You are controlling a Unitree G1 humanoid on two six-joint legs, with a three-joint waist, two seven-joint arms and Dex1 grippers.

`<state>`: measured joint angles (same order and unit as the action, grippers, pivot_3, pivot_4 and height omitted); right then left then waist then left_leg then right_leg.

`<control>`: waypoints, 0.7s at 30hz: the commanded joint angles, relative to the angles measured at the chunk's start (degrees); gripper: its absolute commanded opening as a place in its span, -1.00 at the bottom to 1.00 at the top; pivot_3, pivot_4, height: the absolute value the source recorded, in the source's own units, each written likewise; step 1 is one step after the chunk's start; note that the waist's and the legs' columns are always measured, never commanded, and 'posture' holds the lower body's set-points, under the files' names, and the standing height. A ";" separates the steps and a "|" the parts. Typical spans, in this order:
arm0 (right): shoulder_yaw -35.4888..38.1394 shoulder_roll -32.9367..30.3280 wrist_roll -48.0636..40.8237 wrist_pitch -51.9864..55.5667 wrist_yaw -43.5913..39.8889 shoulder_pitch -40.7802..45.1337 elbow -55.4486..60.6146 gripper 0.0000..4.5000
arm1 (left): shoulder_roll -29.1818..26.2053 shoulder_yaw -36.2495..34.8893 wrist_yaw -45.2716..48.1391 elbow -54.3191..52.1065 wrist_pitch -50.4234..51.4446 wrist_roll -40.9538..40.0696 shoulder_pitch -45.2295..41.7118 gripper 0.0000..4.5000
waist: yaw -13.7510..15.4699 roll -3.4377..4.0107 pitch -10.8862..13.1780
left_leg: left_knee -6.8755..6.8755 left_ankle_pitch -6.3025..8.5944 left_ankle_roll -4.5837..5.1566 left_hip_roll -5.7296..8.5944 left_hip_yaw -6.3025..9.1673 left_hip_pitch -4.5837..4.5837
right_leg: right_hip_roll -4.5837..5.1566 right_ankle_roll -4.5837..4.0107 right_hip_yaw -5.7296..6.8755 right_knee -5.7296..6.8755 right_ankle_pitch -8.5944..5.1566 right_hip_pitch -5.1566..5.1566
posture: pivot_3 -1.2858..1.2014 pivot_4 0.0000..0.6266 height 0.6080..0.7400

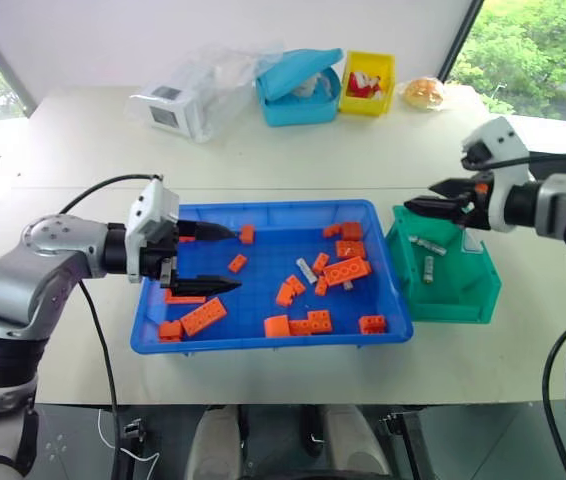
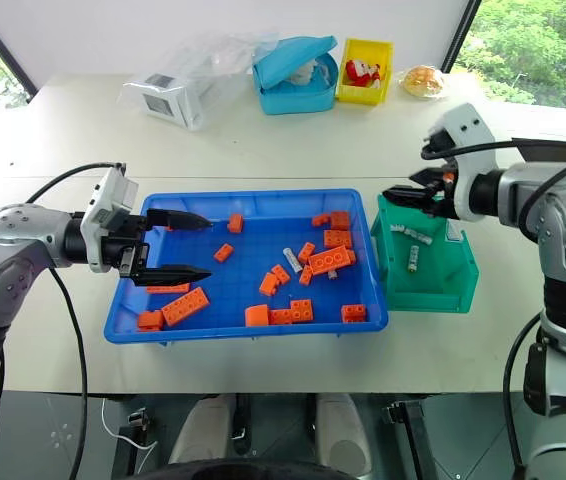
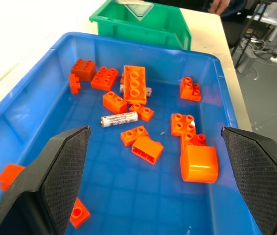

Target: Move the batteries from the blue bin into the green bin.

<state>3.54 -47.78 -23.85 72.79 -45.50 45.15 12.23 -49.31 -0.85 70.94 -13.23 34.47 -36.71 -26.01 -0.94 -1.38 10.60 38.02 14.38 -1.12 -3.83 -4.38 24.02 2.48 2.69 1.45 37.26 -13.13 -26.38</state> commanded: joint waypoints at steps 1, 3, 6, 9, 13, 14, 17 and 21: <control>-6.52 2.95 -1.36 -2.77 -1.01 2.08 3.28 0.45 | -0.65 -1.39 -0.34 -1.68 -0.02 -0.24 -0.03 1.00 | 0.07 0.00 0.00 | 0.00 0.00 0.00 0.00 0.00 0.02 | 0.00 0.00 0.00 -0.01 0.00 -0.01 | 0.03 -0.52 0.93; -11.83 5.10 -0.38 -5.02 -1.14 1.56 4.32 0.45 | -0.92 -1.95 -0.83 -2.51 0.34 -0.50 0.73 1.00 | 0.10 0.00 0.00 | 0.01 0.00 0.00 0.01 -0.01 0.07 | 0.03 0.02 0.00 -0.02 -0.01 -0.03 | 0.03 -0.52 0.93; -17.40 7.81 1.03 -7.74 -0.69 0.72 3.75 0.45 | -1.25 -2.73 -1.52 -3.49 0.74 -0.83 1.57 1.00 | 0.26 0.00 0.00 | 0.07 0.00 0.00 0.02 -0.02 0.15 | 0.08 0.03 0.03 -0.02 -0.01 -0.05 | 0.03 -0.52 0.93; -21.03 10.16 2.77 -10.12 0.09 -0.01 1.20 0.45 | -1.60 -3.60 -2.25 -4.40 1.33 -1.27 2.29 1.00 | 0.29 -0.01 0.00 | 0.13 0.00 0.00 0.03 -0.02 0.18 | 0.10 0.04 0.05 -0.03 -0.01 -0.03 | 0.03 -0.52 0.93; -23.64 11.76 4.11 -11.33 0.45 -0.59 -0.62 0.45 | -2.04 -4.68 -2.95 -5.43 1.97 -1.79 3.46 1.00 | 0.22 -0.01 0.00 | 0.15 0.00 0.00 0.03 -0.02 0.18 | 0.10 0.04 0.06 -0.02 0.00 -0.04 | 0.03 -0.52 0.93; -23.94 11.89 4.28 -11.50 0.39 -0.67 -0.73 0.45 | -2.11 -4.83 -3.02 -5.56 2.02 -1.86 3.66 1.00 | 0.24 -0.01 0.00 | 0.15 0.00 0.00 0.03 -0.02 0.18 | 0.10 0.05 0.06 -0.01 0.00 -0.04 | 0.03 -0.52 0.93; -25.13 12.27 4.70 -11.46 0.07 -0.94 -0.68 0.45 | -2.22 -5.45 -3.64 -6.41 2.51 -2.19 4.51 1.00 | 0.21 -0.01 0.00 | 0.14 0.00 0.00 0.03 -0.01 0.18 | 0.10 0.05 0.08 -0.01 0.00 -0.04 | 0.03 -0.52 0.93; -27.59 12.37 6.45 -13.16 -0.40 -1.35 -1.06 0.45 | -2.26 -5.77 -4.31 -7.28 2.98 -2.72 5.00 1.00 | 0.17 -0.01 0.00 | 0.14 0.00 0.00 0.02 -0.01 0.17 | 0.10 0.05 0.08 -0.01 0.01 -0.04 | 0.03 -0.52 0.93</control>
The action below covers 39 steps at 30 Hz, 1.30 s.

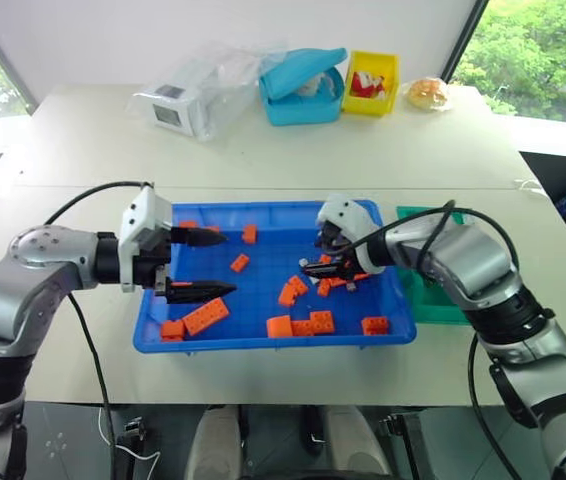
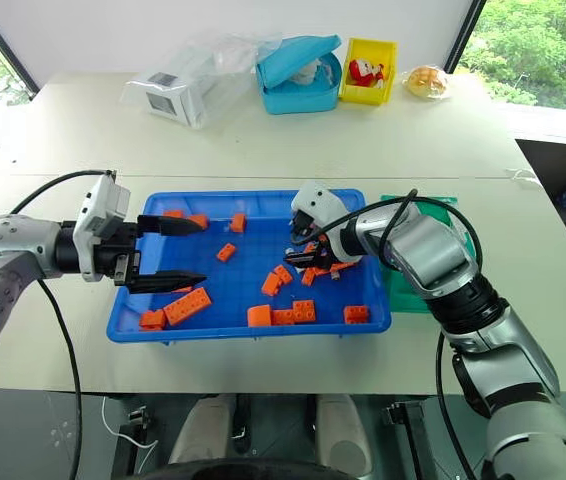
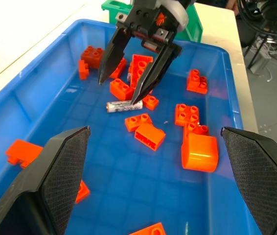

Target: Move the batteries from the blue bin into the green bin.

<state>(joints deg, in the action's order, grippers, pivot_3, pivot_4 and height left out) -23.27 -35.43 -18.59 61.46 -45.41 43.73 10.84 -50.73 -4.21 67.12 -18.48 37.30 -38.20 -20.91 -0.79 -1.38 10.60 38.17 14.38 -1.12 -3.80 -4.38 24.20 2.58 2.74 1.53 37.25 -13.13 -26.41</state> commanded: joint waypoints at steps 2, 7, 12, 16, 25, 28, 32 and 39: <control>-1.84 0.06 1.89 -2.68 -0.84 -0.17 0.09 0.45 | -0.84 -2.42 -0.62 -2.10 0.19 -1.32 -0.14 1.00 | 0.04 0.00 0.00 | 0.00 0.00 0.00 0.00 0.00 -0.01 | 0.00 0.00 0.00 0.01 0.00 0.00 | 0.03 -0.52 0.93; -5.20 0.77 5.12 -6.52 -1.61 -0.29 -3.19 0.45 | -0.87 -2.19 -0.83 -2.01 0.20 -1.70 -0.68 1.00 | 0.03 0.00 0.00 | 0.00 0.00 0.00 0.00 -0.01 -0.02 | 0.00 0.00 0.00 0.00 0.00 0.01 | 0.03 -0.52 0.93; -7.38 1.34 8.24 -10.46 -3.10 -0.12 -6.76 -0.17 | -0.83 -1.73 -0.73 -1.39 -0.02 -1.74 -1.42 1.00 | -0.01 -0.05 -0.03 | 0.00 0.00 0.00 0.00 -0.01 -0.15 | -0.01 0.00 0.00 0.01 0.00 0.13 | 0.03 -0.52 0.93; -7.43 1.62 9.12 -11.15 -4.41 -0.06 -6.80 -0.98 | -0.72 -1.45 -0.56 -0.98 -0.24 -1.56 -1.77 1.00 | 0.03 -0.09 -0.06 | 0.00 0.00 0.00 0.00 -0.01 -0.30 | 0.00 -0.01 0.00 0.00 0.00 0.31 | 0.03 -0.52 0.93; -2.97 2.73 6.43 -4.50 -5.64 1.99 -1.89 -0.98 | -0.39 -0.78 -0.01 0.25 -1.07 -0.88 -2.33 1.00 | 0.07 -0.10 -0.06 | -0.01 0.00 0.00 0.00 -0.01 -0.37 | 0.00 -0.01 0.00 0.01 0.00 0.38 | 0.03 -0.52 0.93; -0.40 0.93 4.40 -1.06 -7.01 4.12 1.43 -0.88 | -0.15 -0.57 0.22 0.80 -1.49 -0.56 -2.66 1.00 | 0.08 -0.09 -0.06 | -0.01 0.00 0.00 0.00 -0.02 -0.36 | 0.00 -0.01 0.00 0.01 0.00 0.36 | 0.03 -0.52 0.93; -1.21 -3.17 4.39 -0.92 -9.15 4.61 4.29 -0.10 | 0.01 -0.31 0.67 1.43 -2.02 -0.21 -2.77 1.00 | 0.09 -0.09 -0.06 | -0.02 0.00 0.00 0.00 -0.01 -0.30 | 0.00 -0.01 0.01 0.02 0.00 0.29 | 0.03 -0.52 0.93; -6.43 -9.53 8.09 -8.73 -14.60 4.39 3.54 0.57 | 0.52 0.51 1.49 2.57 -2.86 0.54 -3.72 1.00 | -0.01 -0.09 -0.05 | -0.03 0.00 0.00 0.00 -0.03 -0.29 | 0.01 -0.01 0.00 0.01 -0.01 0.26 | 0.03 -0.52 0.93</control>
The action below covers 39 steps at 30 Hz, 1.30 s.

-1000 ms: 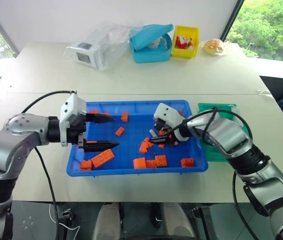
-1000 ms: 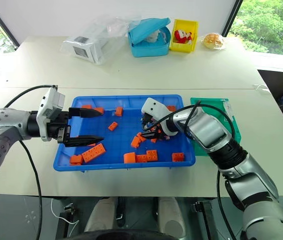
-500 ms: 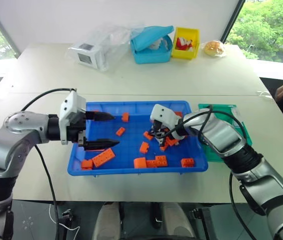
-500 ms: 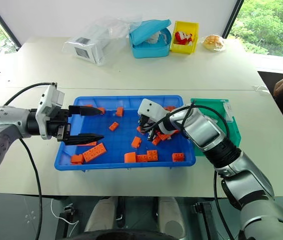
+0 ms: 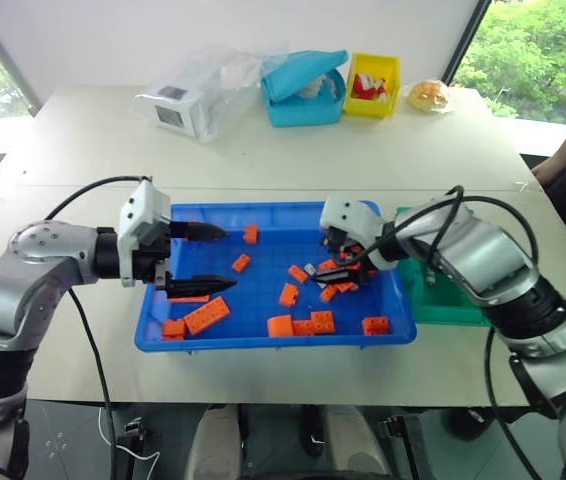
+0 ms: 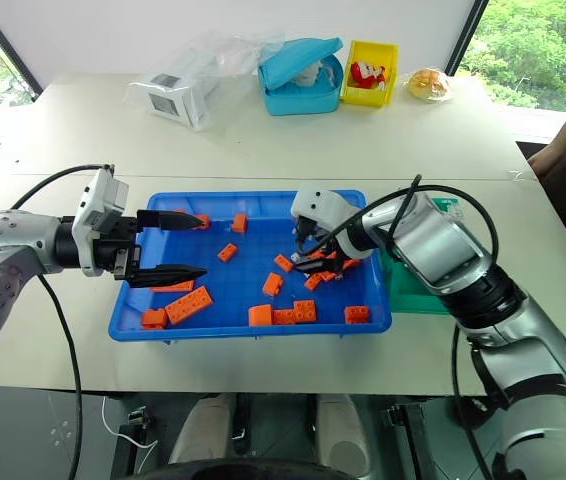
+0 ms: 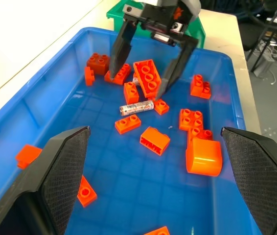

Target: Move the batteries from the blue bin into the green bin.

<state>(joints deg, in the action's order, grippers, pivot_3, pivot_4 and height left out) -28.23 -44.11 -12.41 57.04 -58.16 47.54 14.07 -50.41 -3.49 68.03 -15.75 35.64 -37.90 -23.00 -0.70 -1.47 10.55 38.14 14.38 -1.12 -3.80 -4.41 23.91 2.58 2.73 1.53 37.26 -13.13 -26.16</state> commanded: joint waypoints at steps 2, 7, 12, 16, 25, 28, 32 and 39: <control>-3.00 -0.86 3.87 -7.31 -2.73 0.81 -2.01 0.57 | 0.33 0.02 0.85 0.22 -1.42 0.48 -2.10 1.00 | -0.18 0.00 0.00 | 0.00 0.00 0.00 0.00 0.00 0.00 | -0.02 0.00 -0.01 0.01 0.00 -0.03 | 0.03 -0.52 0.93; -4.87 1.84 7.26 -11.97 -3.95 2.53 -8.05 0.57 | 0.69 0.09 1.09 0.63 -1.64 0.98 -2.72 1.00 | -0.12 0.00 0.00 | 0.00 0.00 0.00 -0.01 -0.01 0.03 | -0.03 0.00 -0.01 0.02 0.00 -0.06 | 0.03 -0.52 0.93; -6.79 4.71 10.46 -15.43 -6.09 4.26 -13.87 0.57 | 0.77 -0.51 0.58 0.15 -1.54 0.84 -2.37 1.00 | -0.08 0.00 0.00 | 0.00 0.00 0.00 -0.01 0.00 0.05 | -0.03 0.00 -0.01 0.04 0.01 -0.09 | 0.03 -0.52 0.93; -9.45 6.10 14.03 -20.24 -8.53 4.95 -18.29 0.57 | 0.67 -1.04 0.21 -0.14 -1.50 0.72 -1.82 1.00 | 0.02 0.00 0.00 | 0.01 0.00 0.00 0.00 -0.01 0.08 | -0.02 0.00 -0.01 0.03 0.00 -0.08 | 0.03 -0.52 0.93; -8.79 7.86 16.39 -23.50 -13.19 4.52 -19.26 -0.98 | 0.23 -1.93 -0.38 -0.43 -1.19 0.40 -1.29 1.00 | -0.04 -0.01 -0.01 | 0.02 0.00 0.00 -0.01 -0.01 0.03 | -0.02 0.01 -0.01 0.05 0.01 -0.05 | 0.03 -0.52 0.93; -7.03 8.52 15.41 -21.19 -13.21 4.27 -16.88 -0.98 | 0.25 -1.88 -0.38 -0.35 -1.08 0.39 -1.30 1.00 | -0.04 -0.01 0.00 | 0.02 0.00 -0.01 -0.01 -0.02 0.03 | -0.02 0.00 -0.01 0.06 0.01 -0.06 | 0.03 -0.52 0.93; -1.30 9.30 12.50 -14.04 -10.99 4.37 -12.67 -0.98 | 0.54 -1.31 -0.22 -0.41 -0.88 0.21 -1.46 1.00 | 0.00 0.00 0.00 | 0.02 -0.01 -0.01 -0.01 -0.01 0.06 | -0.02 0.01 -0.01 0.08 0.01 -0.10 | 0.03 -0.52 0.93; 21.92 2.90 -0.79 13.06 -8.06 5.68 -2.28 -0.98 | 1.52 0.43 0.53 -0.76 -0.90 0.21 -1.61 1.00 | 0.65 0.01 0.00 | 0.03 -0.01 -0.01 0.00 -0.01 0.13 | 0.04 0.00 0.03 0.06 0.01 -0.11 | 0.03 -0.52 0.93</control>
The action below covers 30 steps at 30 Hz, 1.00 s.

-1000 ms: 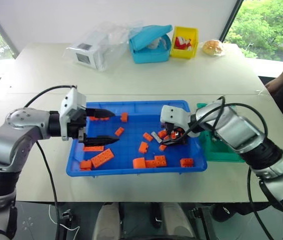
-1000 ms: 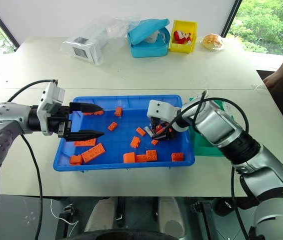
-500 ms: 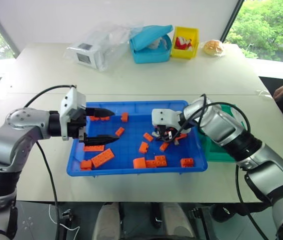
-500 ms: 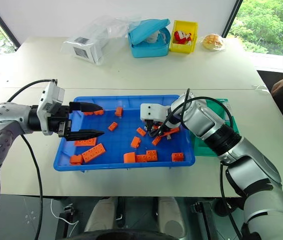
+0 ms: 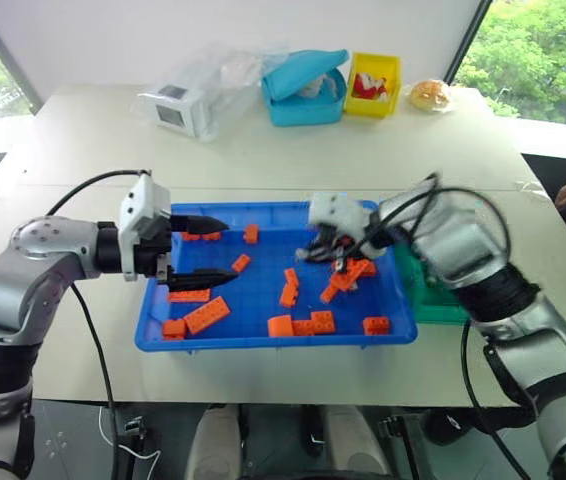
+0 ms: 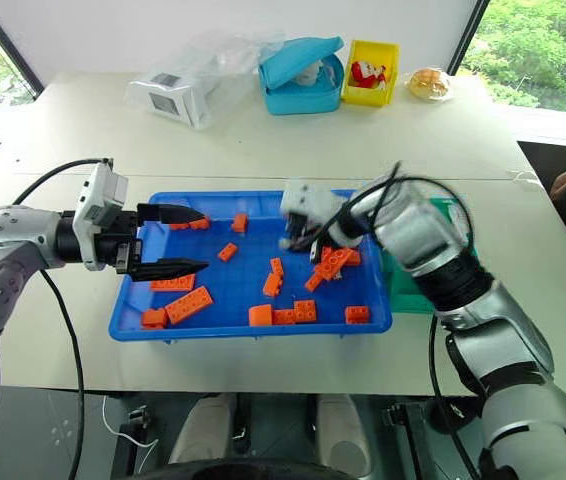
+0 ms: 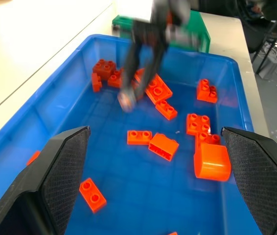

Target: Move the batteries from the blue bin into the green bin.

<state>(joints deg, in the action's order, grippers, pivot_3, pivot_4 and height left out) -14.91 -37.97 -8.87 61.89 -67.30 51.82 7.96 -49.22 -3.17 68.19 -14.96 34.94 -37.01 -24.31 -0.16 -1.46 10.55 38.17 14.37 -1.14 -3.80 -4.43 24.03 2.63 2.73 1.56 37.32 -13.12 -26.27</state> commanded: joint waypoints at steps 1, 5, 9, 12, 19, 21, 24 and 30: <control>10.77 -5.41 -5.24 9.89 1.50 0.75 4.44 -0.98 | 0.53 0.38 0.52 -1.36 -0.33 -0.56 -0.47 1.00 | 0.27 0.00 0.00 | 0.00 0.00 0.00 0.00 -0.01 0.00 | 0.01 0.00 0.00 -0.02 0.00 0.00 | 0.03 -0.52 0.93; 15.86 -18.37 -5.24 7.66 2.02 -7.00 5.29 -0.98 | 1.59 1.78 1.45 -0.12 -0.71 -0.07 -1.86 1.00 | 1.07 -0.01 -0.01 | -0.03 0.01 0.01 0.01 0.02 0.00 | 0.00 -0.02 0.02 -0.10 -0.01 0.02 | 0.03 -0.52 0.93; 19.48 -25.29 -5.78 4.19 3.05 -14.91 3.33 -0.98 | 2.68 3.37 2.18 1.29 -1.33 0.69 -3.61 1.00 | 0.45 -0.01 0.00 | -0.01 0.01 0.01 0.03 -0.06 0.01 | 0.00 0.00 -0.07 -0.14 -0.01 0.00 | 0.03 -0.52 0.93; 20.73 -25.88 -6.52 2.36 4.51 -19.13 3.28 -0.33 | 3.43 4.16 2.71 2.39 -1.73 1.09 -5.04 1.00 | -0.42 -0.01 -0.01 | -0.03 0.01 0.01 0.02 -0.04 -0.10 | -0.06 0.00 -0.11 -0.05 0.00 0.03 | 0.03 -0.52 0.93; 20.93 -21.84 -11.97 8.43 7.89 -14.20 2.31 0.58 | 3.90 4.38 3.64 2.71 -1.91 1.70 -5.54 1.00 | -0.97 0.02 0.01 | -0.04 0.01 0.01 0.01 -0.04 -0.18 | -0.10 0.01 -0.18 0.02 -0.01 0.03 | 0.03 -0.52 0.93; 22.11 -19.24 -16.32 16.62 8.62 -11.99 4.81 0.58 | 3.77 4.17 3.76 2.43 -1.89 1.68 -5.19 1.00 | -0.87 0.02 0.01 | -0.04 0.01 0.01 0.00 -0.03 -0.17 | -0.10 0.01 -0.18 0.02 0.00 0.03 | 0.03 -0.52 0.93; 24.62 -15.43 -21.56 26.30 11.23 -10.48 7.87 0.58 | 3.65 3.95 3.69 2.07 -1.75 1.68 -4.82 1.00 | -0.46 0.01 0.01 | -0.05 0.01 0.01 0.00 0.02 -0.13 | -0.10 0.00 -0.15 0.01 -0.01 0.03 | 0.03 -0.52 0.93; 30.55 -7.57 -46.30 30.61 35.31 -13.59 4.80 0.58 | 3.01 3.05 3.21 1.06 -1.09 1.26 -3.88 1.00 | -0.40 -0.01 -0.01 | -0.01 0.00 0.01 0.03 0.01 -0.04 | -0.01 0.01 -0.12 -0.04 0.00 0.06 | 0.03 -0.52 0.93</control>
<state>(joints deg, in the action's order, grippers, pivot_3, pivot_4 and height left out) 12.55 -45.82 -47.60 92.08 -39.61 38.76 13.56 -45.32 1.35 71.34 -12.32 34.31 -35.47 -28.11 -0.56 -1.48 10.54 38.17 14.38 -1.12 -3.77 -4.41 23.99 2.61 2.74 1.44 37.27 -13.13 -26.20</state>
